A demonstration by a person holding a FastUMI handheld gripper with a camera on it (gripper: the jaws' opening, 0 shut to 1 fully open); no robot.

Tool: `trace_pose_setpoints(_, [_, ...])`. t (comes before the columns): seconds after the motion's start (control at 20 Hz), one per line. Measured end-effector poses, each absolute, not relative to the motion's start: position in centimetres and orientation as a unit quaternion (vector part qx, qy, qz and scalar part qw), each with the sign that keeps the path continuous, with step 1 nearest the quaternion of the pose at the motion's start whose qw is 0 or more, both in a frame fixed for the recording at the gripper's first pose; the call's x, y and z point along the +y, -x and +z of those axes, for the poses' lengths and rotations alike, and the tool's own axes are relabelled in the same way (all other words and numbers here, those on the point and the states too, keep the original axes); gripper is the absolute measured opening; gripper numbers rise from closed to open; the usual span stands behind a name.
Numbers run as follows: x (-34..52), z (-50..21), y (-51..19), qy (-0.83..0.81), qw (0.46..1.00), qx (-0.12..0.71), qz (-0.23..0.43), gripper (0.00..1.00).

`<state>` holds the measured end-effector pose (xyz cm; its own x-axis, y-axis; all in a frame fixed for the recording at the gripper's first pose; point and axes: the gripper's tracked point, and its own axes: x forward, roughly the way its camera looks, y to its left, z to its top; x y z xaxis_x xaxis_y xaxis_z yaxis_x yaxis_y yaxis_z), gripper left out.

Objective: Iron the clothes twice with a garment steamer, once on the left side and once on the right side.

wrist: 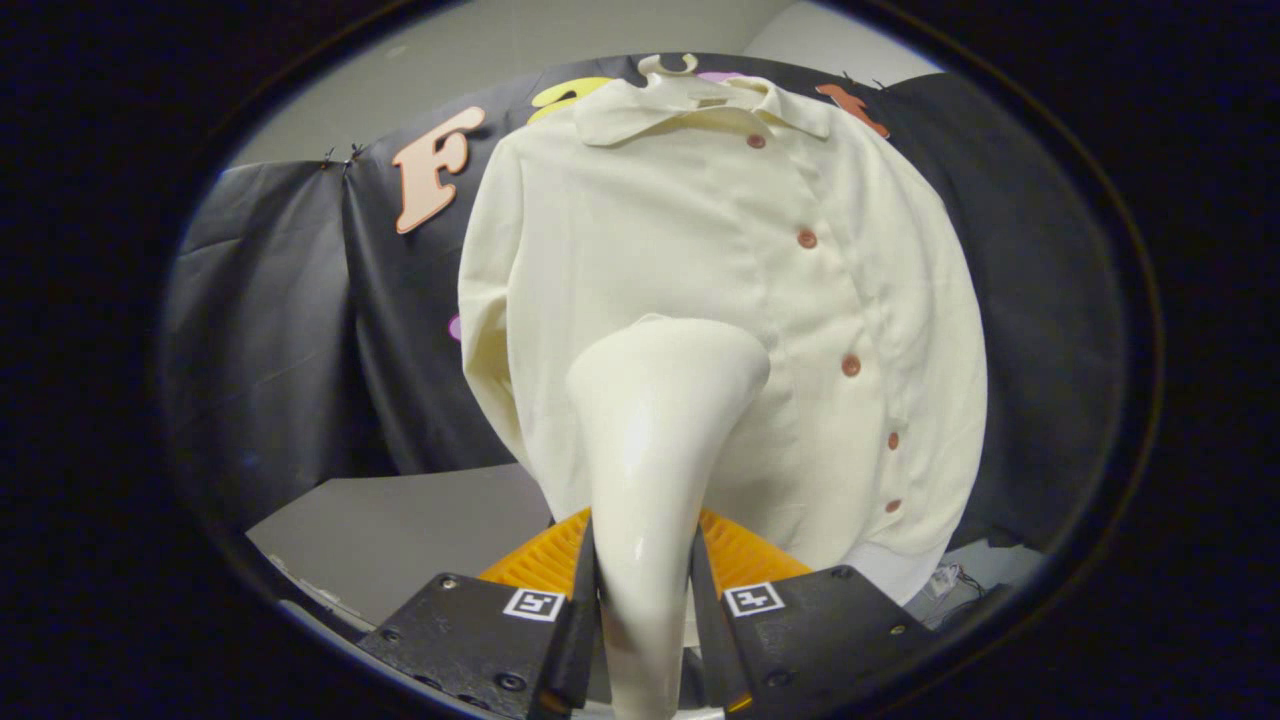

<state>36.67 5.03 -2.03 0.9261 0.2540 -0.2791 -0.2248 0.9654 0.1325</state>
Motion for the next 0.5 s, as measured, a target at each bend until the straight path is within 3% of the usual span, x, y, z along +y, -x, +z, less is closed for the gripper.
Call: trace_pose_setpoints(0.5, [4.1,-9.2,-35.0,-0.065,0.972,0.191,0.119,0.44])
